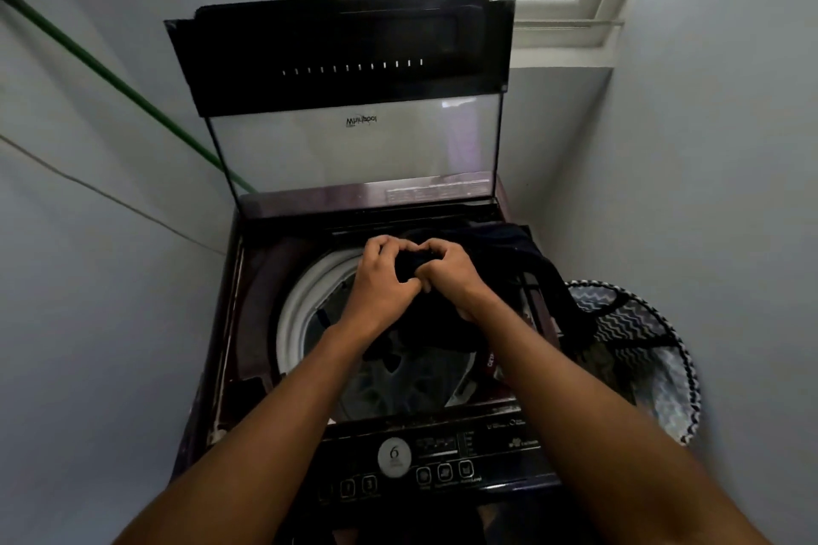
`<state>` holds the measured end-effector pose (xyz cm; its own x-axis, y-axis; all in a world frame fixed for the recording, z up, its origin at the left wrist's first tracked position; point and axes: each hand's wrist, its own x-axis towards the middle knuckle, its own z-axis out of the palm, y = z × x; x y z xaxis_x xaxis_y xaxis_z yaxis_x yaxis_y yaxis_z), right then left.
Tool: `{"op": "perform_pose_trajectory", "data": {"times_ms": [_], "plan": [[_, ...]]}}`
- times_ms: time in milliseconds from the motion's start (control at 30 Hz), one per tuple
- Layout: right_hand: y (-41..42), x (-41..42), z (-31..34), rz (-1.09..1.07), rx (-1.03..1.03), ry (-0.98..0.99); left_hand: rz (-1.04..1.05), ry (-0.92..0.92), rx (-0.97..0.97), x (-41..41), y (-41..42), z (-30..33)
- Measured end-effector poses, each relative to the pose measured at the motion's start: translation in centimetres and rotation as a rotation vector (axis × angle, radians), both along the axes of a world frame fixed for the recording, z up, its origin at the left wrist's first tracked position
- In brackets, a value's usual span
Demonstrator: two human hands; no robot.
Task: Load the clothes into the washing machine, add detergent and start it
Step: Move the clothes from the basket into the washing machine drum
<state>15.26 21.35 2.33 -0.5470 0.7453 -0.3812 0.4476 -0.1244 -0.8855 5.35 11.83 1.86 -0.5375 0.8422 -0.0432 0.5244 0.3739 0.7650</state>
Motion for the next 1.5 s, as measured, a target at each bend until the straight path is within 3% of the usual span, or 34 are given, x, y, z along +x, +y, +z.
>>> {"op": "perform_pose_trajectory", "data": {"times_ms": [200,300,400,600,733,867,1000,1233,1300,1400,1500], "plan": [[-1.3,1.1,-4.0,0.215,0.126,-0.250,-0.126,-0.060,-0.292,0.5,-1.5,-3.7],[-1.1,2.0,-4.6,0.189,0.118,-0.260,-0.221,-0.070,-0.331,1.5,-1.1,-4.1],[0.2,3.1,-3.2,0.117,0.086,-0.213,-0.295,-0.079,-0.318,2.6,0.5,-3.6],[5.0,6.8,-0.5,-0.022,0.494,-0.199,-0.314,-0.062,-0.164,5.8,5.3,-2.2],[8.1,10.3,-1.3,-0.194,0.596,-0.340,-0.371,0.040,-0.088,8.4,8.8,-2.4],[10.1,12.6,-3.7,-0.300,0.320,-0.437,-0.437,0.139,-0.256,10.5,11.4,-2.5],[11.0,13.4,-5.3,-0.255,0.131,-0.470,-0.460,0.156,-0.435,11.7,12.4,-2.2],[12.5,12.4,-6.9,-0.324,-0.267,-0.172,-0.426,0.114,-0.436,10.9,12.2,-2.9],[12.0,12.1,-6.3,-0.278,-0.184,-0.210,-0.404,0.079,-0.424,10.5,11.8,-3.3],[11.5,11.4,-5.0,-0.332,0.140,-0.287,-0.361,0.024,-0.382,10.0,11.2,-3.7],[10.2,9.8,-3.3,-0.327,0.402,-0.276,-0.271,-0.158,-0.300,9.9,10.6,-3.0]]}}
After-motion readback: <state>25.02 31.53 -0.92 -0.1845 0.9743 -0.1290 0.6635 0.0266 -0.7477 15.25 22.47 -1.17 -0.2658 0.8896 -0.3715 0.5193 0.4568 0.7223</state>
